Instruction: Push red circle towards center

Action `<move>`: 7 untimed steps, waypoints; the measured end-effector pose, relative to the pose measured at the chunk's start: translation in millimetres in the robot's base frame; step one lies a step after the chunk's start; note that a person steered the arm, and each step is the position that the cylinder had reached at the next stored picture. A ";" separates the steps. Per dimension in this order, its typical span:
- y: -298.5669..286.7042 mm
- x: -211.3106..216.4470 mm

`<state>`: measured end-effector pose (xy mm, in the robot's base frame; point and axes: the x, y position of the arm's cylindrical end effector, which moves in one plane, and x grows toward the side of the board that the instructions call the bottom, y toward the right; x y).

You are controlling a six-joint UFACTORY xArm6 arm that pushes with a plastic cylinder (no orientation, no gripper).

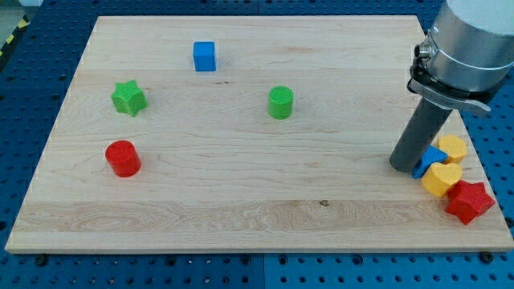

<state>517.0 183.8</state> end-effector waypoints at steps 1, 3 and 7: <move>-103.5 0.0; -257.7 2.0; -417.2 -23.8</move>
<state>493.2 -233.4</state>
